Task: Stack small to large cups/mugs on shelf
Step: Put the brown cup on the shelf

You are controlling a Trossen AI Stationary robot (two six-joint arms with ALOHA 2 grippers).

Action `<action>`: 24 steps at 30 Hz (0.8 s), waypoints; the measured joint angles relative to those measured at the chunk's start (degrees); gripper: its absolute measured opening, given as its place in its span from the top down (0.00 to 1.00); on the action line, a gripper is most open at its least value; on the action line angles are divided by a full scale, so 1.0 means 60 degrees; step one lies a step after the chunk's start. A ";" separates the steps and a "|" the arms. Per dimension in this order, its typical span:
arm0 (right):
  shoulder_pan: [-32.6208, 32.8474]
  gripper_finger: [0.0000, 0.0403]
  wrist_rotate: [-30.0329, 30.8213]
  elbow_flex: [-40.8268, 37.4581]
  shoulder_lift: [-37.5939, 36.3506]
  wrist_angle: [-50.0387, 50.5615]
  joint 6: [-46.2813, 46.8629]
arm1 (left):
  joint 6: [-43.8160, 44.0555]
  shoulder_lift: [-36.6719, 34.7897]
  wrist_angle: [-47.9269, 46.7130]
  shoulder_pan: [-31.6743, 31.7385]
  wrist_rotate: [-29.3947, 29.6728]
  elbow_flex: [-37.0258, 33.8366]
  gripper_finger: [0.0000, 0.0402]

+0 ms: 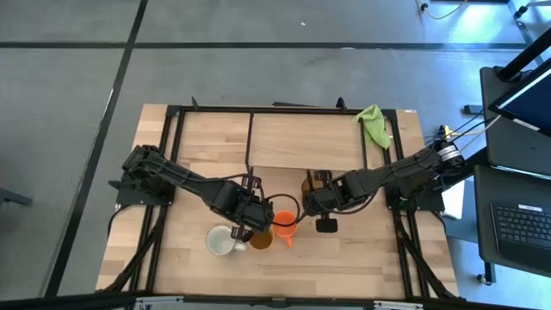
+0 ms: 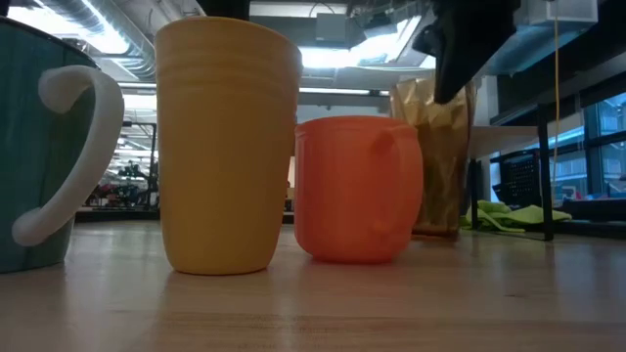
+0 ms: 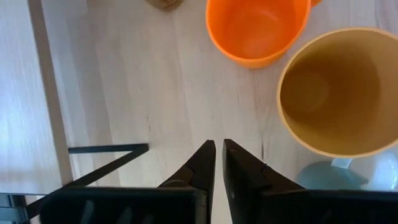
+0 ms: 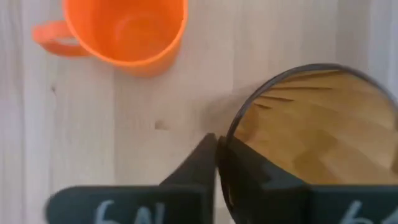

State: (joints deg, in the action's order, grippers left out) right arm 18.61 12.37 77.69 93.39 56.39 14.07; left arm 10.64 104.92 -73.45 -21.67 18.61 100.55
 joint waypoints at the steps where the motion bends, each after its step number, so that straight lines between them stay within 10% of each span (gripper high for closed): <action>1: 0.0060 0.92 0.0001 0.0125 -0.0024 0.0083 0.0193 | 0.0052 0.0000 0.0000 0.0000 0.0000 0.0000 0.93; 15: 0.0923 0.97 0.1268 0.4210 -0.0103 0.5495 0.3048 | 0.0134 0.0000 0.0365 0.0054 0.0080 0.0000 0.95; 24: 0.0830 0.98 0.2018 0.5538 -0.0159 0.5597 0.2768 | 0.0190 0.0000 0.0437 0.0066 0.0084 0.0000 0.94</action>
State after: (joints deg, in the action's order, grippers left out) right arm 23.59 24.48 110.92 92.43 89.97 30.67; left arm 11.78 104.92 -70.83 -21.28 19.11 100.55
